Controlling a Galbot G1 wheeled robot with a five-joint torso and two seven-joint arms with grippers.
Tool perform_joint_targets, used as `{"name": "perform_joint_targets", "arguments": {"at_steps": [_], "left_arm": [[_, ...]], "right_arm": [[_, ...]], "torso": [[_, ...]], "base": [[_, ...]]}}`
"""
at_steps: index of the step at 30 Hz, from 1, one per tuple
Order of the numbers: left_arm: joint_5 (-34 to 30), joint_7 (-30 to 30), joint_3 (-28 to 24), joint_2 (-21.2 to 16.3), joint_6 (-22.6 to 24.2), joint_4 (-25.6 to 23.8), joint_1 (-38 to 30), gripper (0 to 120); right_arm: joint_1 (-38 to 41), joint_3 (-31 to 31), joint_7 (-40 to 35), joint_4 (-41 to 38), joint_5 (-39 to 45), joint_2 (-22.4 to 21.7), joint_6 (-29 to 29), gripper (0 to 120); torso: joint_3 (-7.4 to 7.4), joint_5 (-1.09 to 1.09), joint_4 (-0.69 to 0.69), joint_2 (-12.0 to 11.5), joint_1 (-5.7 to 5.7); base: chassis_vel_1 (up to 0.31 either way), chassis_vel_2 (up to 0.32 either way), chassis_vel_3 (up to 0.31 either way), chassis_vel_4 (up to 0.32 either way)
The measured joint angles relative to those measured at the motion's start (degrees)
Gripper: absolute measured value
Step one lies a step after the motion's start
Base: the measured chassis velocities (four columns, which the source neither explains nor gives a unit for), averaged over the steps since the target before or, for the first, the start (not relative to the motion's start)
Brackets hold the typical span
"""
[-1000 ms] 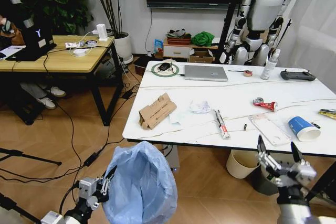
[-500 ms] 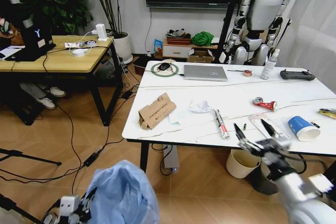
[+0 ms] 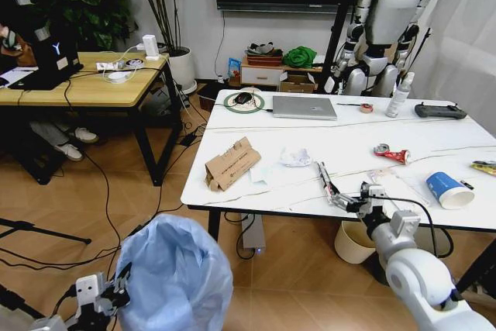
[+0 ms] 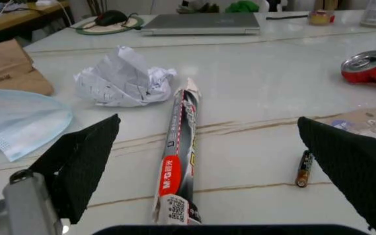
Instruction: Pick up the trash bin and place the trash from the table into it.
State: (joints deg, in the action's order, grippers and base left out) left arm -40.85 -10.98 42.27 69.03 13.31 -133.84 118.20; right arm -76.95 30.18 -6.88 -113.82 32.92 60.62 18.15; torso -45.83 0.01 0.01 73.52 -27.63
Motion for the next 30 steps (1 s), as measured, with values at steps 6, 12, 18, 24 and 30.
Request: {"name": "perform_joint_targets", "arguments": {"at_steps": [6,12,18,24,30], "left_arm": [[-1.7,-0.1,-1.0,-0.7,-1.1,0.3,-1.0,0],[-1.7,0.0,-0.1,-0.7,-1.3,-0.7,0.1,0],[-1.6,0.1,0.6,-0.3,-1.5,-1.0,1.2,0],[-1.7,0.0,1.3,-0.1,-1.6,-1.3,1.3,0],[-1.5,0.0,1.3,0.7,-1.6,-1.4,1.3,0]], "right_arm": [[1.4,-3.3,8.3,1.4,0.0,-1.3,-9.4,100],[7.1,-8.9,7.6,3.7,-0.5,-1.1,-9.2,100],[9.7,-10.5,5.3,6.9,-2.6,-1.1,-5.3,100],[9.6,-9.5,4.3,9.3,-2.6,-2.4,-1.0,100],[10.5,-9.4,3.2,9.8,-0.5,-2.8,3.8,100]], "torso": [[0.01,-0.01,-0.02,0.0,0.01],[0.02,0.00,0.01,0.0,0.01],[0.02,-0.01,0.01,0.0,0.01],[0.02,-0.01,-0.01,0.0,0.02],[0.02,-0.01,-0.01,0.0,0.02]], "base": [[0.000,0.000,0.000,0.000],[0.000,0.000,0.000,0.000],[0.000,0.000,0.000,0.000],[0.000,0.000,0.000,0.000],[0.000,0.000,0.000,0.000]]}}
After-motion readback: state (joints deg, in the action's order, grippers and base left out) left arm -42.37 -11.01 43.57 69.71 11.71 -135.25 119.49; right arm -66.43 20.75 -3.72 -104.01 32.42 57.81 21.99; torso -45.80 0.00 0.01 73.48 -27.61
